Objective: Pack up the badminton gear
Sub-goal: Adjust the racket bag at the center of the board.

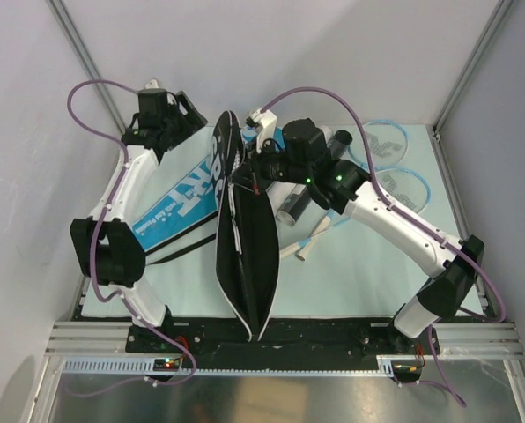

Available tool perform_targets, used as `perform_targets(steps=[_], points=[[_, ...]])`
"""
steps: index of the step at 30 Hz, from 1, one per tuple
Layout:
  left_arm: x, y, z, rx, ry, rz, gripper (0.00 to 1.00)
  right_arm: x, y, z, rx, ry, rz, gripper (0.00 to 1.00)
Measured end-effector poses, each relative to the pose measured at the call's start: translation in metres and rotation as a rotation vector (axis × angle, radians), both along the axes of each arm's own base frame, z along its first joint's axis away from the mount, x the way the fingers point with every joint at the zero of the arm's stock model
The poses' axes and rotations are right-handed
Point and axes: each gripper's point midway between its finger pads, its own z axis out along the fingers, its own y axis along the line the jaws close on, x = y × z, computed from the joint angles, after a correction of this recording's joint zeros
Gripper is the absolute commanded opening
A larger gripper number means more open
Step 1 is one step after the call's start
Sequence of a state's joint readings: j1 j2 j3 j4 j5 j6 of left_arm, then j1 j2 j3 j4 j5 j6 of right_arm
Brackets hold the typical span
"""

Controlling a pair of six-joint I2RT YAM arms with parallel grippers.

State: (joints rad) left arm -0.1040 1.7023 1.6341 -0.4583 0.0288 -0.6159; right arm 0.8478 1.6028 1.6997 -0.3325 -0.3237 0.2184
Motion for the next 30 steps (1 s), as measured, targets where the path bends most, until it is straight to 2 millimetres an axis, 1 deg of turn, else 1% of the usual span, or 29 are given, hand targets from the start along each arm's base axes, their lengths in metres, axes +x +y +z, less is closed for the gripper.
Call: perform_targets(steps=[4,7,9,11,15,19,23,25,27,28,29,30], points=[[0.022,0.004,0.023,-0.038,-0.053,0.037,0.84,-0.014,0.007,-0.004,-0.029,-0.037,0.05,0.0],[0.039,0.0,0.039,-0.059,-0.097,0.029,0.84,-0.028,0.016,-0.005,-0.041,-0.061,0.091,0.0],[0.049,-0.005,0.043,-0.073,-0.111,0.014,0.84,-0.036,0.019,-0.007,-0.056,-0.074,0.116,0.0],[0.058,-0.009,0.041,-0.083,-0.114,-0.006,0.83,-0.042,0.024,-0.008,-0.075,-0.085,0.139,0.0],[0.071,-0.018,0.023,-0.093,-0.086,-0.05,0.81,-0.045,0.035,-0.002,-0.089,-0.112,0.166,0.0],[0.075,-0.027,-0.004,-0.084,-0.035,-0.104,0.79,-0.044,0.044,-0.001,-0.097,-0.128,0.18,0.0],[0.076,-0.037,-0.027,-0.063,0.001,-0.168,0.71,-0.043,0.054,-0.002,-0.1,-0.131,0.191,0.0],[0.076,-0.041,-0.036,-0.053,0.016,-0.192,0.65,-0.043,0.058,-0.005,-0.103,-0.128,0.196,0.0],[0.075,-0.043,-0.038,-0.046,0.02,-0.203,0.56,-0.044,0.061,-0.008,-0.11,-0.126,0.202,0.0],[0.075,-0.043,-0.039,-0.039,0.018,-0.209,0.5,-0.044,0.061,-0.01,-0.114,-0.123,0.203,0.0],[0.075,-0.044,-0.038,-0.036,0.016,-0.211,0.42,-0.045,0.062,-0.011,-0.116,-0.121,0.204,0.0],[0.075,-0.044,-0.038,-0.031,0.013,-0.214,0.35,-0.045,0.062,-0.012,-0.119,-0.12,0.204,0.02]])
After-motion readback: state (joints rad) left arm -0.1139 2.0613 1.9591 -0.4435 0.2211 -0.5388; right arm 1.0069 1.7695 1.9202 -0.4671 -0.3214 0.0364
